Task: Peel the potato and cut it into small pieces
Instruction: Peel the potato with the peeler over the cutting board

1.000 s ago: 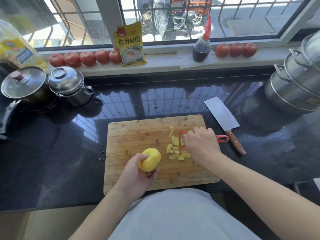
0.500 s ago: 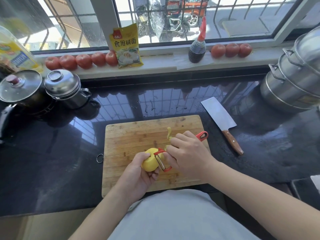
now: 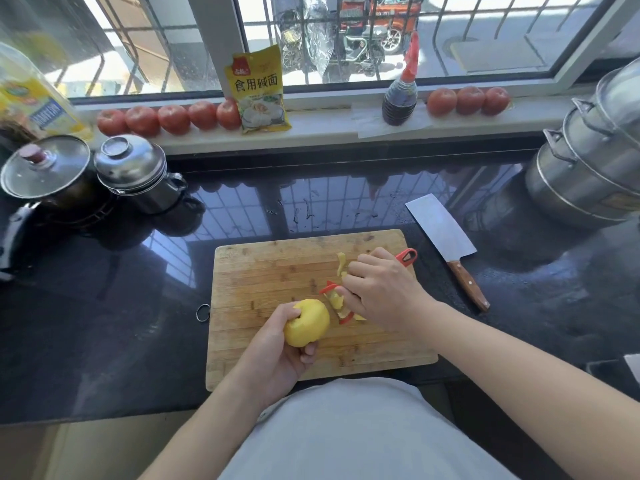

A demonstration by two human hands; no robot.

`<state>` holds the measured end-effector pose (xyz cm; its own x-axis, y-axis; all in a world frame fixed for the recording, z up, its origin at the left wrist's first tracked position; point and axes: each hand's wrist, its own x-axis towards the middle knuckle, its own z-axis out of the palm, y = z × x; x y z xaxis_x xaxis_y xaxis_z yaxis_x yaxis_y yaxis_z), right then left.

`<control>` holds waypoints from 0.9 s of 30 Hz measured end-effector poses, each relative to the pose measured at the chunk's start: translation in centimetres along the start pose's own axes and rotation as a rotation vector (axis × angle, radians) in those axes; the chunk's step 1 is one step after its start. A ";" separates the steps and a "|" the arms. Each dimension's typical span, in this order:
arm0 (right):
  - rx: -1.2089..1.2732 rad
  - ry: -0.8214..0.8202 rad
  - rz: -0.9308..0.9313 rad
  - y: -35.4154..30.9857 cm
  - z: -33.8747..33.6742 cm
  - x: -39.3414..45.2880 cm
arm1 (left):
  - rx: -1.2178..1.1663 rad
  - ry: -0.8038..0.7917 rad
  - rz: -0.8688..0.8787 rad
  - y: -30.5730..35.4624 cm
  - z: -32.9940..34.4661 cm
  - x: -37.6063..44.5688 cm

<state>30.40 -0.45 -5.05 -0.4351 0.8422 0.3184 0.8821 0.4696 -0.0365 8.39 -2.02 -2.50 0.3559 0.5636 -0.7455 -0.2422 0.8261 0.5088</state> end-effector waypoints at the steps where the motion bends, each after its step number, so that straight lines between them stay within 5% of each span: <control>1: -0.012 -0.021 0.008 0.3 0.3 -0.2 | -0.007 -0.005 0.000 0.0 0.2 -0.2; 4: -0.107 -0.136 0.105 0.9 1.1 -0.3 | -0.054 -0.012 -0.019 0.1 0.2 -0.3; 7: -0.257 -0.464 0.301 0.9 1.6 -0.4 | -0.140 -0.013 -0.039 0.1 0.2 -0.2; 11: -0.302 -0.443 0.447 0.6 1.6 -0.3 | -0.232 -0.002 -0.057 0.4 -0.4 -0.3; 14: -0.338 -0.591 0.526 0.4 1.6 -0.6 | -0.181 0.020 -0.062 0.4 -0.6 -0.2; 18: -0.231 -0.344 0.427 0.2 1.3 -1.2 | -0.138 0.000 -0.047 0.4 -0.7 0.2; 22: -0.152 -0.482 0.435 0.0 2.0 -2.3 | -0.126 -0.030 -0.084 0.1 -0.6 0.6; 27: 0.003 -0.145 0.367 -1.6 0.9 -2.4 | -0.090 -0.037 -0.112 0.3 -0.5 0.7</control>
<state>29.88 -2.94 -6.62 -0.1124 0.9827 0.1470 0.9834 0.1312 -0.1254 8.14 -1.36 -3.06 0.4175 0.4690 -0.7783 -0.2790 0.8813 0.3814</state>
